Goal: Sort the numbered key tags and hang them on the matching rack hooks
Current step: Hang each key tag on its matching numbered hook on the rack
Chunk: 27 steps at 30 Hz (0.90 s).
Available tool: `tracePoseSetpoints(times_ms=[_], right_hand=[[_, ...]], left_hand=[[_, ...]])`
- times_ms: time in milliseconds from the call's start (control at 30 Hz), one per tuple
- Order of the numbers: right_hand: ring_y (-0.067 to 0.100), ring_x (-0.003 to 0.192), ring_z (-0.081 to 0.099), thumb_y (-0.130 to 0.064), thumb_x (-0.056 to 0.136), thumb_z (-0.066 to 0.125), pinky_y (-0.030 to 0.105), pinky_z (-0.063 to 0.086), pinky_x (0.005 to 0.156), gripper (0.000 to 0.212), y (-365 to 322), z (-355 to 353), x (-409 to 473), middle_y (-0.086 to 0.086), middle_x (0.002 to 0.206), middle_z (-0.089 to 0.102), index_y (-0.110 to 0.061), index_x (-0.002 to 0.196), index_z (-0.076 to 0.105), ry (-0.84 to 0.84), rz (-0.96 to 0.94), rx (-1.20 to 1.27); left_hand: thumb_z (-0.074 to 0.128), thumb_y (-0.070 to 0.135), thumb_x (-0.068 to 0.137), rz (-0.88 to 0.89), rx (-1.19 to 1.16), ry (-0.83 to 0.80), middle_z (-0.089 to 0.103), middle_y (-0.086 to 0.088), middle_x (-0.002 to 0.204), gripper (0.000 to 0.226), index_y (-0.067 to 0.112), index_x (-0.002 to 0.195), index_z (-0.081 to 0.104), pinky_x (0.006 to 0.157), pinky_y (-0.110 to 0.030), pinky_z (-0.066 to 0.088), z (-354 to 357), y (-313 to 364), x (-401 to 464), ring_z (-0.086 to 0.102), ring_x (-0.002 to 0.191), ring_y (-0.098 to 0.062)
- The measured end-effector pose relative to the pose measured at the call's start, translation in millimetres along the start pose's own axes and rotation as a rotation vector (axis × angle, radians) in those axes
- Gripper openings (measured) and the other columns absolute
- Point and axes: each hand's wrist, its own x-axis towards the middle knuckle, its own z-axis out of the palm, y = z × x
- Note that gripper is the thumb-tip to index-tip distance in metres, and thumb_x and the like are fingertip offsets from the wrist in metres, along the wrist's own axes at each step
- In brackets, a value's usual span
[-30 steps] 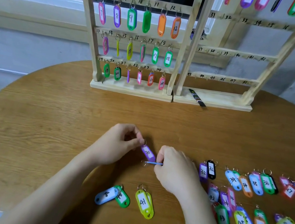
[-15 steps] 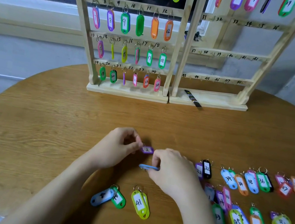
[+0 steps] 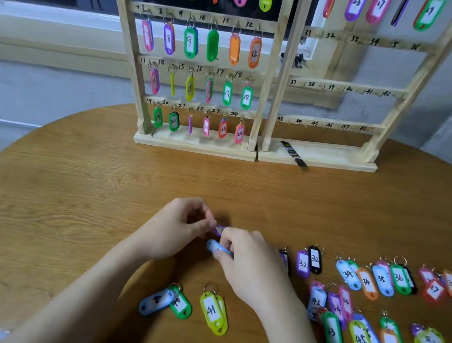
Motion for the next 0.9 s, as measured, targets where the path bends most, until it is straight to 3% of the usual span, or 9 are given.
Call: tracePoseSetpoints(times_ms=[100,200,267,367,533,667,900], right_hand=[[0.012,0.077,0.061,-0.035,0.101,0.056,0.036,0.054,0.064,0.002,11,-7,2,-0.008,0.085,0.068,-0.033,0.102,0.057,0.015,0.001,0.131],[0.01,0.078,0.061,-0.025,0.102,0.049,0.04,0.057,0.071,0.014,25,-20,1,-0.016,0.078,0.071,-0.037,0.101,0.054,0.034,0.008,0.229],[0.01,0.073,0.063,-0.02,0.102,0.043,0.038,0.057,0.067,0.018,33,-33,-3,-0.018,0.078,0.072,-0.036,0.096,0.05,0.063,0.015,0.3],[0.016,0.057,0.066,-0.015,0.099,0.04,0.033,0.054,0.056,0.021,45,-58,-9,-0.006,0.076,0.07,-0.034,0.096,0.048,0.09,0.049,0.456],[0.021,0.051,0.062,-0.006,0.099,0.043,0.027,0.044,0.054,0.019,74,-121,-5,0.001,0.069,0.069,-0.024,0.1,0.05,0.211,0.042,0.655],[0.019,0.05,0.057,-0.001,0.101,0.043,0.025,0.033,0.046,0.015,98,-177,5,0.003,0.064,0.068,-0.013,0.106,0.052,0.3,0.044,0.823],[0.017,0.047,0.047,-0.007,0.105,0.042,0.024,0.028,0.045,0.012,119,-259,31,0.003,0.06,0.053,-0.008,0.108,0.053,0.401,0.047,1.255]], left_hand=[[0.066,0.016,0.097,0.014,-0.026,-0.025,0.075,-0.003,0.083,0.008,0.012,0.089,0.068,0.077,-0.033,0.056,-3,11,1,0.069,0.077,-0.014],[0.067,0.019,0.096,0.073,0.058,-0.013,0.073,-0.001,0.081,0.009,0.017,0.087,0.068,0.077,-0.042,0.056,-11,30,9,0.068,0.079,-0.022],[0.069,0.02,0.095,0.12,0.093,-0.006,0.072,-0.003,0.079,0.01,0.018,0.085,0.067,0.078,-0.046,0.055,-17,49,17,0.066,0.075,-0.022],[0.069,0.022,0.095,0.207,0.148,-0.029,0.069,-0.001,0.077,0.012,0.019,0.084,0.066,0.074,-0.041,0.053,-21,87,29,0.062,0.071,-0.017],[0.067,0.023,0.096,0.387,0.331,-0.101,0.068,0.002,0.075,0.01,0.02,0.087,0.066,0.068,-0.039,0.052,-17,166,61,0.064,0.073,-0.019],[0.065,0.018,0.097,0.496,0.402,-0.067,0.066,0.003,0.07,0.011,0.018,0.086,0.066,0.055,-0.019,0.045,-8,234,96,0.055,0.058,-0.004],[0.065,0.013,0.094,0.638,0.473,0.045,0.071,0.008,0.08,0.012,0.018,0.084,0.067,0.062,-0.014,0.044,3,337,171,0.058,0.064,0.004]])
